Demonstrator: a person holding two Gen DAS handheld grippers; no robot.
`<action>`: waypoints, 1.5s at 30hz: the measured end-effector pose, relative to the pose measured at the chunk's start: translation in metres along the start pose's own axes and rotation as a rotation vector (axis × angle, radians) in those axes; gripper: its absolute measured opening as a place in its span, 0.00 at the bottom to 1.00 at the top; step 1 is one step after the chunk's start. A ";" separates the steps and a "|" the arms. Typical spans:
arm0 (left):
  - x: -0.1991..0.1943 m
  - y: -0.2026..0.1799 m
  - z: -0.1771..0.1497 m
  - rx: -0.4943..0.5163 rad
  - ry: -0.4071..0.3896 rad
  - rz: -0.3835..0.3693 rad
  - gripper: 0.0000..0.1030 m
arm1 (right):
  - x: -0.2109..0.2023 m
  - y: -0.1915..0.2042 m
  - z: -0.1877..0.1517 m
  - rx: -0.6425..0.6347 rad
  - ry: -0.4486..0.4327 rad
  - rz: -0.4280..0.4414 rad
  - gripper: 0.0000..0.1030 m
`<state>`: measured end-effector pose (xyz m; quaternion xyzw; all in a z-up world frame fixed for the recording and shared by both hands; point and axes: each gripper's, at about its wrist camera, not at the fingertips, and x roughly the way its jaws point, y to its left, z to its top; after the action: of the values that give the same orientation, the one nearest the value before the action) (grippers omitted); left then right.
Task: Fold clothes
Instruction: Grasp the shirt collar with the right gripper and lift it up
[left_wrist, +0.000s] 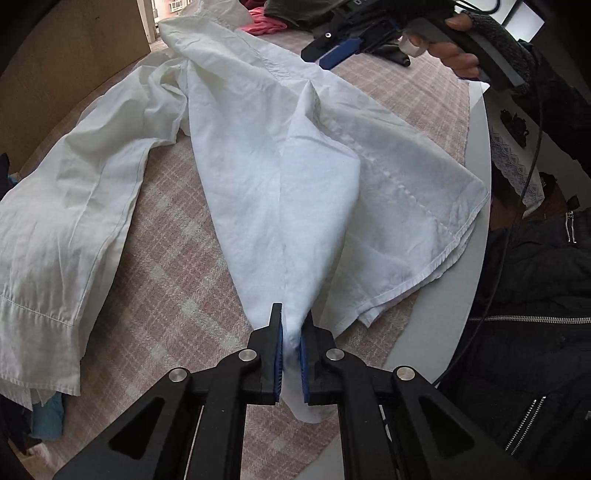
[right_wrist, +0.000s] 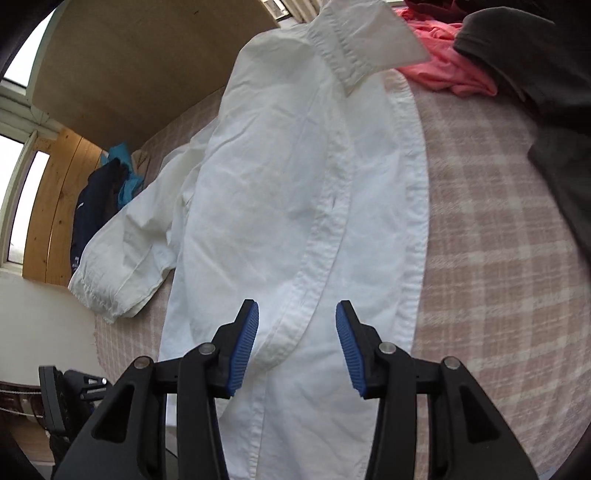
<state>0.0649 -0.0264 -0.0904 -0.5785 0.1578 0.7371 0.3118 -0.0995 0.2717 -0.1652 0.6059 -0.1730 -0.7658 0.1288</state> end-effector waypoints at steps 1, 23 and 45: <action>-0.004 -0.005 0.000 -0.005 -0.006 0.008 0.06 | -0.001 -0.007 0.016 0.006 -0.024 -0.018 0.43; -0.050 -0.055 0.037 -0.405 -0.076 0.178 0.06 | 0.016 -0.014 0.169 -0.286 0.050 0.130 0.04; 0.023 -0.151 0.071 -0.469 -0.025 0.092 0.39 | 0.052 -0.015 0.177 -0.430 0.151 -0.024 0.05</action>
<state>0.1049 0.1364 -0.0728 -0.6179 0.0045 0.7742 0.1367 -0.2836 0.2829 -0.1812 0.6222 0.0118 -0.7389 0.2583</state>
